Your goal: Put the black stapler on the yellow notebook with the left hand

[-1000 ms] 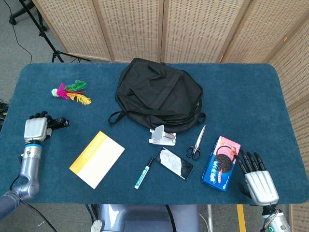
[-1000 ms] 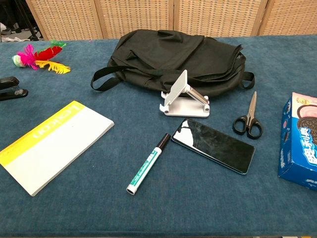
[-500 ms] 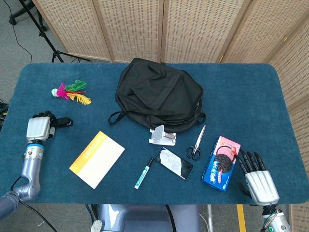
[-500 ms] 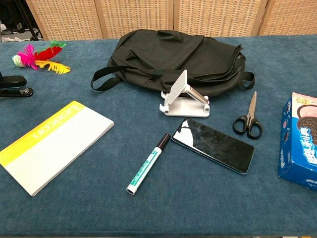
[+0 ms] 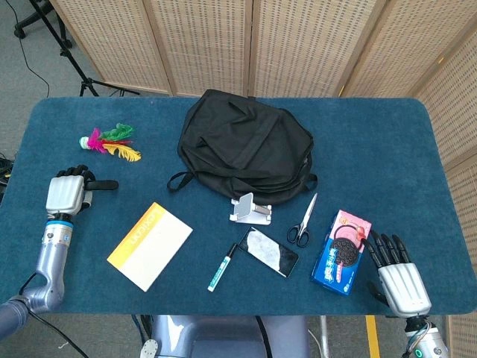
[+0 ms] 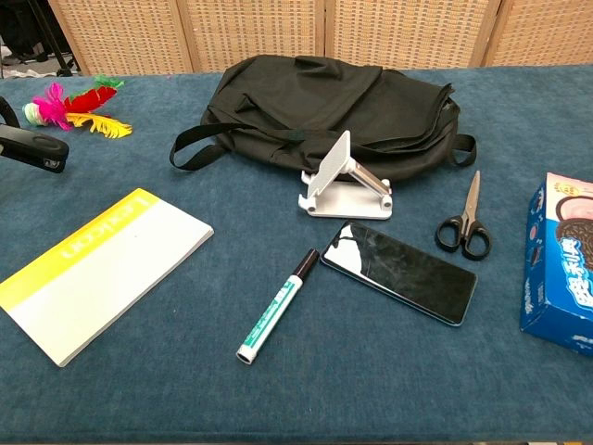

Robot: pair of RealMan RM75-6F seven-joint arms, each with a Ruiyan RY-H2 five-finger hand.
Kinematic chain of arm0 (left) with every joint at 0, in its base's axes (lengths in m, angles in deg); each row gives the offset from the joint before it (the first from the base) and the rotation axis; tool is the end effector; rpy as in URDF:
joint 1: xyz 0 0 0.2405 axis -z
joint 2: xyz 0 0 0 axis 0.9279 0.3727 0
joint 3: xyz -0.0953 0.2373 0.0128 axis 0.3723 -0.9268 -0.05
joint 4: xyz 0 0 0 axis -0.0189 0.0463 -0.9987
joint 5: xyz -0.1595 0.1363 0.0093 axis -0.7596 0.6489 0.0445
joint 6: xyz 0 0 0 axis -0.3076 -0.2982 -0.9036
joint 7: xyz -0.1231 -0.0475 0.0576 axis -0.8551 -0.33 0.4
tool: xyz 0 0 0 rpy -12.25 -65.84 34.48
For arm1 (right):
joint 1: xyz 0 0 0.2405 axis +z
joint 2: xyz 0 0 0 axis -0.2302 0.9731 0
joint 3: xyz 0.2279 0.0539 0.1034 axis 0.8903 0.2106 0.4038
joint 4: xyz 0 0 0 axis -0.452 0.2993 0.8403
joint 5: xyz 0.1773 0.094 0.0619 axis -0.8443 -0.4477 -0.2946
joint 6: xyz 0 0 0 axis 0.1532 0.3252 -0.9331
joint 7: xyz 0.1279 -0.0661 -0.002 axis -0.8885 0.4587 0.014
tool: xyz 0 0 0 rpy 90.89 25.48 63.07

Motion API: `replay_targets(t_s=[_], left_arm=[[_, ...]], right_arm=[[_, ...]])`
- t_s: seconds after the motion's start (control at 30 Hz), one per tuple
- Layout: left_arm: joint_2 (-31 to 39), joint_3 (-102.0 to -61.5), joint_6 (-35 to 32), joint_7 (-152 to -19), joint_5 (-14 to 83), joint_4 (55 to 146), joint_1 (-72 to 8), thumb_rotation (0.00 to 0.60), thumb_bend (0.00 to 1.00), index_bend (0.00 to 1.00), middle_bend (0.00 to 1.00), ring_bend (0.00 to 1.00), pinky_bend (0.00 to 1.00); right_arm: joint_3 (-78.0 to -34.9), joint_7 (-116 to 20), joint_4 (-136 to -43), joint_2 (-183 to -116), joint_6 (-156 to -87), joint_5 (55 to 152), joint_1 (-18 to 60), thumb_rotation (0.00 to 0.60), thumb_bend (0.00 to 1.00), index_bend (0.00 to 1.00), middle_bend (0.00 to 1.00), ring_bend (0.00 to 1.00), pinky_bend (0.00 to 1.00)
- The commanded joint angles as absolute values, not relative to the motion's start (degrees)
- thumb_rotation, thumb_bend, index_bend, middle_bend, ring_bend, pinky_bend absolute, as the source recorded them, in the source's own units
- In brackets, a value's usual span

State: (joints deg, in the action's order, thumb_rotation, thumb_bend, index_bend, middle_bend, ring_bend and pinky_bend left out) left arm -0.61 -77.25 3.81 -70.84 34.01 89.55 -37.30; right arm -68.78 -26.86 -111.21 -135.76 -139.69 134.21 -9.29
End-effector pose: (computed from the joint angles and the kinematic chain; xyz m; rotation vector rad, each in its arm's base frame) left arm -0.3077 0.3629 0.0655 -1.4189 -0.8789 -0.6537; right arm -0.2807 -0.1543 0.1013 1.6334 -0.7819 0.7629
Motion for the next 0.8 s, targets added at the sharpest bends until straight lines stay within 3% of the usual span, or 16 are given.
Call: replay_targets(t_s=[0.03,0.8], left_arm=[[-0.4,-77.0,3.5,-70.9,34.1,90.0,-37.3,0.6,0.54,0.64,0.28,0.24,0.27],[1.7,-76.2,-2.2,-70.3,37.8,101.4,-37.1,0.6,0.54,0.64,0.28,0.24,0.27]], right_arm=[[-68.8,-26.9,-111.2,-135.8,-139.7,134.2,-9.3,0.6,0.34,0.07,0.0,0.0,0.0],[-68.6,-27.2,-111.2,-135.6,-139.7,133.9,-9.3,0.6,0.34,0.07,0.0,0.0,0.0]])
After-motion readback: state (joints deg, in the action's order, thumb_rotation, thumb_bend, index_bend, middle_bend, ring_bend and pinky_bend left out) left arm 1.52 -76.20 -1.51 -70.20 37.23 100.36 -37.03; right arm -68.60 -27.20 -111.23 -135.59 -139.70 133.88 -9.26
